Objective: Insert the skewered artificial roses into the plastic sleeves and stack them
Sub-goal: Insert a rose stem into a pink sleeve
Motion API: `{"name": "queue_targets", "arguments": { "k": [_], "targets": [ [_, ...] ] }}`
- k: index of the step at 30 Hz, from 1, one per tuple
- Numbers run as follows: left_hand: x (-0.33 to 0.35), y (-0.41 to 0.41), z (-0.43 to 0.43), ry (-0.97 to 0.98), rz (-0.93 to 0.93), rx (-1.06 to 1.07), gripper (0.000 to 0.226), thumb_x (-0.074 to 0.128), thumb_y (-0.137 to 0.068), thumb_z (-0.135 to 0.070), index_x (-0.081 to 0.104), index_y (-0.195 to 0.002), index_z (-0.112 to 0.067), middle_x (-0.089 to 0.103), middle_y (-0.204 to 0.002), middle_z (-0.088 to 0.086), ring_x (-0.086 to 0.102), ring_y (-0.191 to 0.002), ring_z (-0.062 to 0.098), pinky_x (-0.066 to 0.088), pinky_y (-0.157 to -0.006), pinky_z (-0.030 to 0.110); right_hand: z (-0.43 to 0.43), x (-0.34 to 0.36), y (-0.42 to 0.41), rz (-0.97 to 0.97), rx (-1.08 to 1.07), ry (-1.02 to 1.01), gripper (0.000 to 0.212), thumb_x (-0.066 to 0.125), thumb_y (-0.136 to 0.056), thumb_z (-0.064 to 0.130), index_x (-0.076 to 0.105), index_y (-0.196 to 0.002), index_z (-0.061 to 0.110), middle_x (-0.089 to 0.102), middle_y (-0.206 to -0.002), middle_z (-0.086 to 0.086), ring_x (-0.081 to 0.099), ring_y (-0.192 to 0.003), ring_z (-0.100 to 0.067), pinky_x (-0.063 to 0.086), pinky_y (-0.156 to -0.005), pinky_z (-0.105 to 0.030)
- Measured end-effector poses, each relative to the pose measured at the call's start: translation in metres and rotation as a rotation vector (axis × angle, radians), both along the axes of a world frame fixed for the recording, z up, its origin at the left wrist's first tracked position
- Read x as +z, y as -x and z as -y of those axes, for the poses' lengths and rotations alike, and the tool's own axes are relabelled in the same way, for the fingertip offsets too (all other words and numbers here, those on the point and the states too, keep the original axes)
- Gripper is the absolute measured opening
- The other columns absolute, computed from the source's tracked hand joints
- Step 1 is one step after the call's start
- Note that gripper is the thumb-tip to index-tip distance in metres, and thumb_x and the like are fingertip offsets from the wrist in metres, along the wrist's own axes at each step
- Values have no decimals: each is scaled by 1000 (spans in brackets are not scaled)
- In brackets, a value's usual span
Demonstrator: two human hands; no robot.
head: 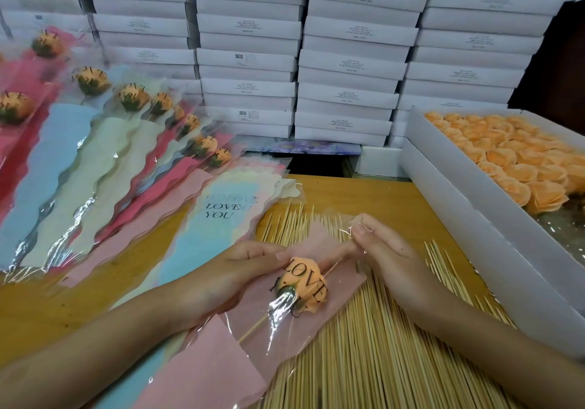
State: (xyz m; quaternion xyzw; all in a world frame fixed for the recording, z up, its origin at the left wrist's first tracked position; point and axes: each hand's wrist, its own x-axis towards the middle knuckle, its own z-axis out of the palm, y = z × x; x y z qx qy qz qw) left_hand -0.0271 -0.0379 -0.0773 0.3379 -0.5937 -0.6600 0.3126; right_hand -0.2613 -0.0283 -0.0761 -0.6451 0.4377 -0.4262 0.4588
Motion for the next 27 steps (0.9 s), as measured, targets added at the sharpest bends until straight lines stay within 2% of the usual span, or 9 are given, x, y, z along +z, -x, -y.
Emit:
{"name": "queue_targets", "arguments": {
  "k": [3,6,8,10,14,18,23,24,27],
  "targets": [
    [2,2,-1,29,16,17,32,55,-90,-31,75,-98,-8,72,-98,19,66,-85,23,54,-77,25,0,-2,0,55,-115,-71,40,50,-68,65,54,-103,48,54,-137,14,46,-130,-3,29,-115,-29],
    [1,0,0,4,19,20,39,57,-89,-32,71,-105,1,70,-104,25,66,-87,28,54,-78,29,0,-2,0,89,-74,-56,30,50,-69,63,68,-90,51,66,-112,28,55,-115,9,39,-103,-20],
    [0,0,1,-41,-11,13,40,58,-89,-31,69,-109,1,70,-104,23,69,-85,25,56,-78,30,-1,2,-1,115,-12,-8,30,48,-79,57,72,-91,43,70,-90,25,62,-96,10,45,-87,-9],
    [1,1,0,-31,-7,23,36,59,-88,-31,72,-107,-3,71,-105,22,70,-87,24,55,-80,30,0,5,0,111,12,66,32,45,-92,45,68,-87,23,69,-81,9,65,-84,0,49,-77,-13],
    [3,2,-2,-22,-5,94,20,65,-86,-28,78,-97,-19,76,-96,9,73,-82,16,57,-70,21,4,5,3,129,-59,155,30,41,-101,24,55,-75,17,73,-79,-4,70,-83,-14,50,-80,-19],
    [5,-5,-2,38,46,23,46,71,-83,-36,59,-128,-39,69,-122,5,66,-111,23,54,-82,23,7,2,6,123,-201,165,25,46,-100,19,60,-82,12,73,-83,-2,69,-84,-13,50,-81,-28],
    [12,-6,-4,76,72,-83,81,78,-77,-19,38,-143,-45,57,-136,16,54,-120,47,39,-102,65,13,0,12,185,-385,163,24,50,-100,19,64,-81,12,70,-79,5,66,-80,-6,49,-72,-28],
    [14,-5,-5,76,73,-97,81,78,-76,-18,39,-141,-47,58,-135,15,56,-118,46,42,-100,63,14,0,13,199,-417,158,25,50,-100,19,64,-80,13,70,-78,6,65,-79,-5,48,-72,-30],
    [25,-8,-7,43,77,-119,78,77,-76,-6,49,-132,-52,68,-121,2,69,-99,23,58,-76,34,18,-2,16,260,-474,121,25,51,-100,19,65,-80,13,70,-76,6,66,-77,-4,51,-79,-40]
  ]
}}
